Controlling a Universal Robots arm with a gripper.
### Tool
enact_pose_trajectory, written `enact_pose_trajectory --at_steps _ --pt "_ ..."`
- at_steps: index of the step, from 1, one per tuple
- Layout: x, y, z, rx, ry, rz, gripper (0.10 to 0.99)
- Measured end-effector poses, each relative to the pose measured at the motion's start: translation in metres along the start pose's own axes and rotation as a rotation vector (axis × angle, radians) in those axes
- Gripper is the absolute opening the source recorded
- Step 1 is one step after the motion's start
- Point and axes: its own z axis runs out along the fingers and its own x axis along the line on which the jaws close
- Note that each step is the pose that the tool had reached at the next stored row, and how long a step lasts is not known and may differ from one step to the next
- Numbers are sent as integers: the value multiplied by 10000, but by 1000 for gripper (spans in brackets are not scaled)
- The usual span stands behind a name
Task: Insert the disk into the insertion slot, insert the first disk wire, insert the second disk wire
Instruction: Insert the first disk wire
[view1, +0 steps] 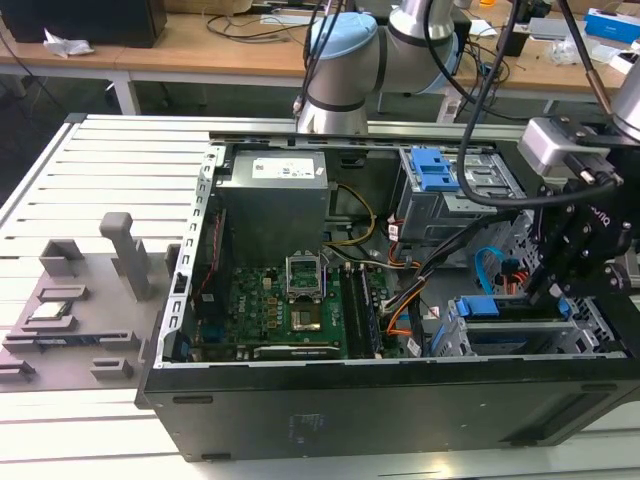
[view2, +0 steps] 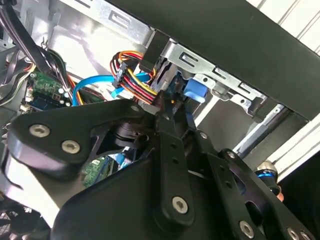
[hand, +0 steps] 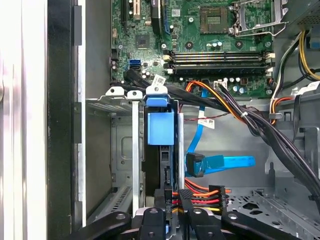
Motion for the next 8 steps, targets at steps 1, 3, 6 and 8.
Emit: enact_pose_trajectory --at_steps 1,3,6,8 --pt "2 1 -39 1 1 0 243" --pt "6 5 -127 0 -1 0 243" --pt "-14 10 -222 0 -1 1 243" --pt "-21 11 -271 0 -2 0 106"
